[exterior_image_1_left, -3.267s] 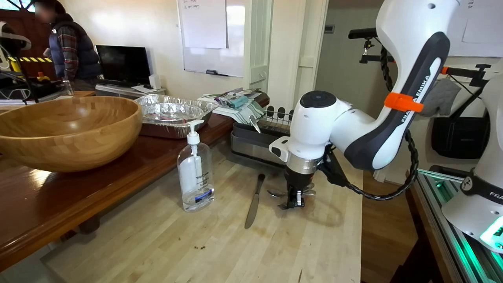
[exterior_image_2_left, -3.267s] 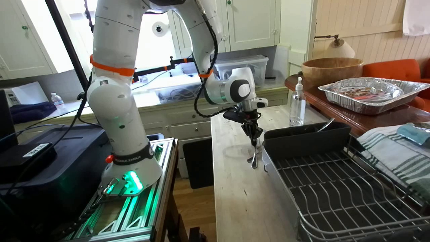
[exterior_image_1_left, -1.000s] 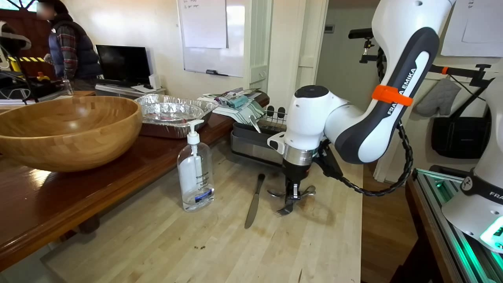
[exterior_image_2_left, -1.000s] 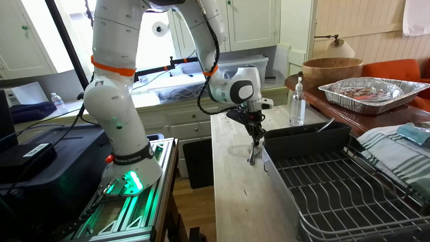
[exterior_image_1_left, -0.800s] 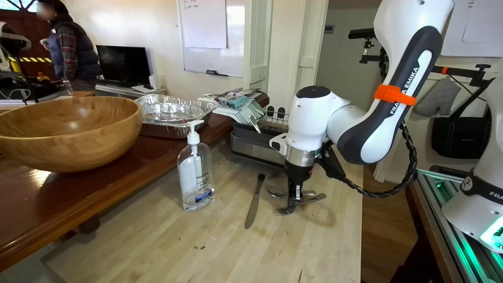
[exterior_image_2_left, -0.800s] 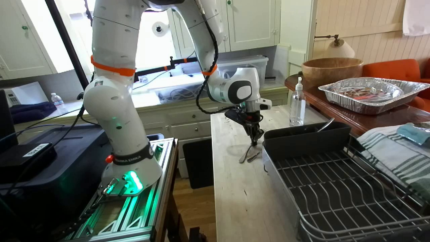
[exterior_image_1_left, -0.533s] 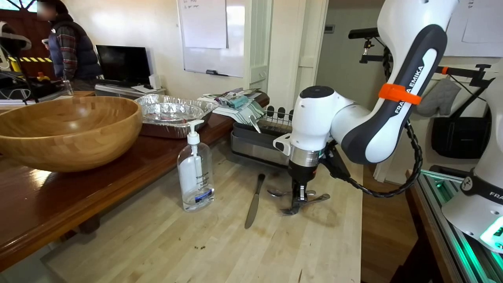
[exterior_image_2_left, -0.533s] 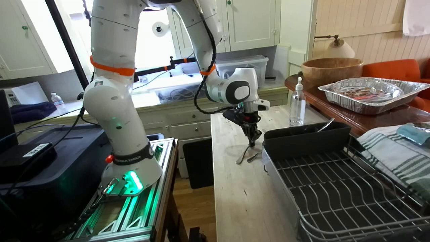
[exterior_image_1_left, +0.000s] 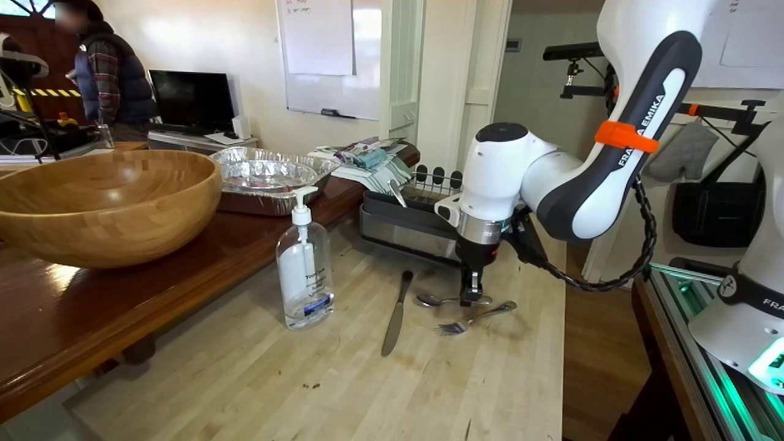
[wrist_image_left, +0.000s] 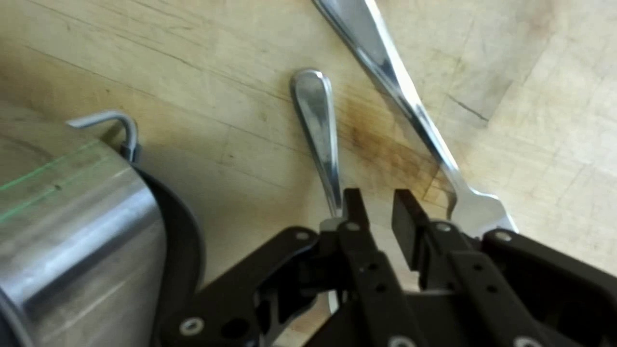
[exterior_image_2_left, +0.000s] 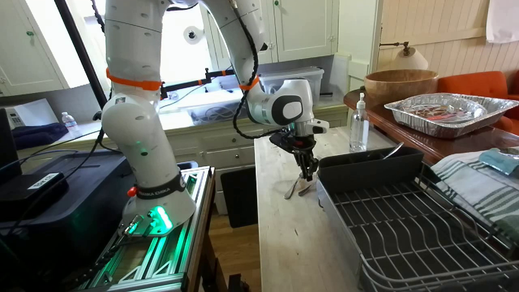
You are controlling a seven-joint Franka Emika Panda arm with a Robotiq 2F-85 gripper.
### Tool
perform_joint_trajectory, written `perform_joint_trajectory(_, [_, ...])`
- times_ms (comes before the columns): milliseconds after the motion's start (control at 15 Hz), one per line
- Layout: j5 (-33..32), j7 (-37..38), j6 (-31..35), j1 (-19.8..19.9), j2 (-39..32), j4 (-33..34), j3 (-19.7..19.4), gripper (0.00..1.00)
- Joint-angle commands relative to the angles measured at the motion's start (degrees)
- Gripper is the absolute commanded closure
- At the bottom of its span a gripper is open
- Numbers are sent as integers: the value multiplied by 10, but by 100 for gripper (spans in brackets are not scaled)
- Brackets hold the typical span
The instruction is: Pick up the spoon and place it in the cutlery provision on the drying rack
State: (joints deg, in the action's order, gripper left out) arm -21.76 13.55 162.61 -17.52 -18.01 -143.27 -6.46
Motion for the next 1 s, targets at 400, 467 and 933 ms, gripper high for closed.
perform_joint_trajectory(400, [-58,42,-6,-26,4,-5,-29,14])
perform_joint_trajectory(467, [-64,47,-4,-29,1,-3,-34,10])
perform_joint_trajectory(933, [-83,65,4,-45,-28,12,-53,22])
